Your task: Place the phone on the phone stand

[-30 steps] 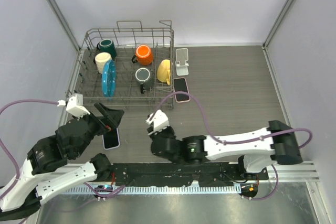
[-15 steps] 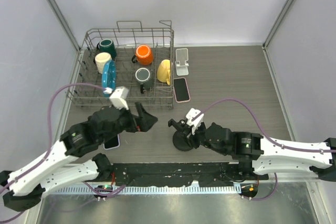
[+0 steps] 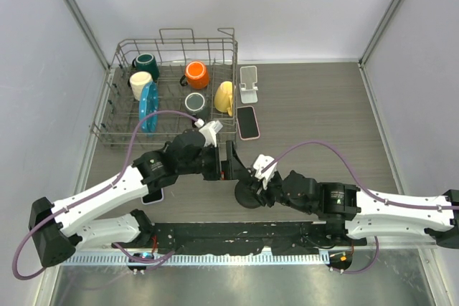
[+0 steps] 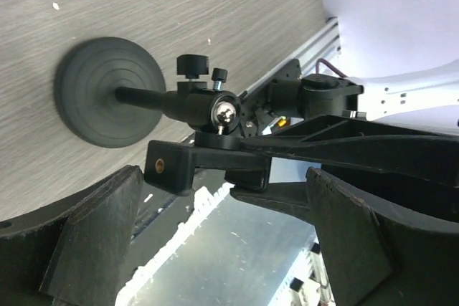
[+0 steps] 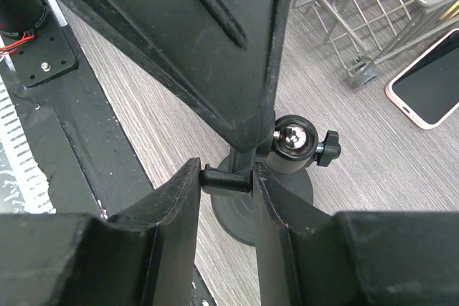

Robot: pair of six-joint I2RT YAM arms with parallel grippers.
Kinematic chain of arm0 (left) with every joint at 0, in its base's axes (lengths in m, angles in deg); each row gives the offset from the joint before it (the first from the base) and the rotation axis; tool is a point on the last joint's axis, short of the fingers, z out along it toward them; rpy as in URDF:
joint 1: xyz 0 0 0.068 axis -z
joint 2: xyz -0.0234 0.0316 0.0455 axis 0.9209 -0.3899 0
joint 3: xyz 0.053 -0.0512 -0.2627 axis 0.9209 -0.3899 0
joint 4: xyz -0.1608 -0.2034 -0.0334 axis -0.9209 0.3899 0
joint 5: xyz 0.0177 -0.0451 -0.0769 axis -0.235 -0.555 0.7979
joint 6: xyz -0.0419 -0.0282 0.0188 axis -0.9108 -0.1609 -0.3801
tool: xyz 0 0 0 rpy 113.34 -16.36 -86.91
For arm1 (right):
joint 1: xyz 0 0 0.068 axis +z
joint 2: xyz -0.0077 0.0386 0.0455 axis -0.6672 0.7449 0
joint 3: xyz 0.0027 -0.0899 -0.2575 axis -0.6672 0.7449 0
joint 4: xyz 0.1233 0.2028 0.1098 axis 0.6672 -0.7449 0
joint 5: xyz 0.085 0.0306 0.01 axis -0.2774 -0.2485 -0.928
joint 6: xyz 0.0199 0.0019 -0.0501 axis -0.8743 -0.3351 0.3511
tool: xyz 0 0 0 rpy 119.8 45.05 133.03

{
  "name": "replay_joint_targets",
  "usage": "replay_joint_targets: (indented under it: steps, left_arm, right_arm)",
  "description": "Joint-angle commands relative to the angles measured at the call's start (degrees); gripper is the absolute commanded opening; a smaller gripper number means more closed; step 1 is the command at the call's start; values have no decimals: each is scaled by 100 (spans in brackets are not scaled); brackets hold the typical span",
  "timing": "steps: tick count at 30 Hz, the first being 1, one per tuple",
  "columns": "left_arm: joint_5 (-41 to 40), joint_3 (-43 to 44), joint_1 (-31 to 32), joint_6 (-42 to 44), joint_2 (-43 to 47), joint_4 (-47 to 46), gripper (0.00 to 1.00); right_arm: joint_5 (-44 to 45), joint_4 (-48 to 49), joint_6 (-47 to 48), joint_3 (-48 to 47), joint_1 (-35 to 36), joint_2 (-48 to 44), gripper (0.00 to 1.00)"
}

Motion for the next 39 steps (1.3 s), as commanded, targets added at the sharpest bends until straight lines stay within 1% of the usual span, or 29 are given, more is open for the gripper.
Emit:
replay_joint_targets:
  steps: [1, 5, 8, 11, 12, 14, 15, 16, 20, 21, 23, 24, 26, 27, 28, 29, 30, 33, 34, 38, 39]
  left_arm:
    - [585, -159, -93, -421, -26, -786, 100]
    - [743, -483, -242, -676, -70, -1251, 98]
    - [910, -616, -304, -825, -158, -1472, 94]
    - [945, -668, -383, -826, -202, -1481, 86]
    - [954, -695, -409, -843, -193, -1498, 81]
    - [963, -748, -471, -878, -149, -1490, 73]
    - [954, -748, -489, -896, -123, -1472, 65]
    - [919, -774, -506, -879, -27, -1446, 60]
    - [577, -897, -576, -799, 289, -1279, 49]
    - [489, -932, -568, -825, 360, -1296, 43]
    - [453, -1107, -577, -913, 544, -1453, 37]
    - [436, -1160, -568, -948, 606, -1515, 31]
    - [374, -1266, -577, -1010, 773, -1569, 22]
    - [305, -1293, -577, -1001, 826, -1560, 15]
    - [234, -1302, -577, -1001, 896, -1525, 10]
    - [173, -1336, -577, -1027, 958, -1481, 7]
    - [137, -1372, -577, -1054, 1071, -1490, 0]
    - [40, -1670, -585, -1247, 1335, -1770, 0]
    - [-29, -1888, -585, -1317, 1406, -1927, 0]
    - [-241, -2382, -577, -1826, 1757, -2210, 0]
    - [-293, -2478, -577, -1897, 1819, -2271, 0]
  right_arm:
    - [214, 80, -42, -93, -41, 165, 1]
    - [275, 18, -254, -23, -41, 350, 1]
    - [398, 35, -333, 48, -41, 324, 2]
    - [354, 158, -298, 127, -41, 183, 2]
    - [389, 176, -272, 162, -41, 139, 2]
    - [476, 220, -228, 162, -33, 60, 2]
    - [486, 220, -158, 153, -41, 34, 2]
    - [468, 237, -131, 153, -41, 25, 2]
    - [381, 509, 71, 250, -41, 7, 1]
    - [293, 580, 89, 276, -41, 7, 1]
    - [196, 808, 211, 311, -41, -2, 1]
    - [83, 913, 264, 381, -41, -2, 1]
    - [29, 1256, 396, 461, -41, -2, 0]
    - [3, 1335, 414, 496, -41, 68, 1]
    - [37, 1380, 423, 487, -50, 129, 0]
    - [55, 1545, 606, 453, -76, 208, 0]
    - [55, 1547, 633, 374, -94, 383, 0]
    - [47, 1547, 783, 216, -322, 735, 0]
    - [-15, 1538, 792, 189, -505, 780, 1]
    - [-225, 1459, 608, 22, -980, 842, 1]
    - [-244, 1450, 494, -57, -999, 833, 0]
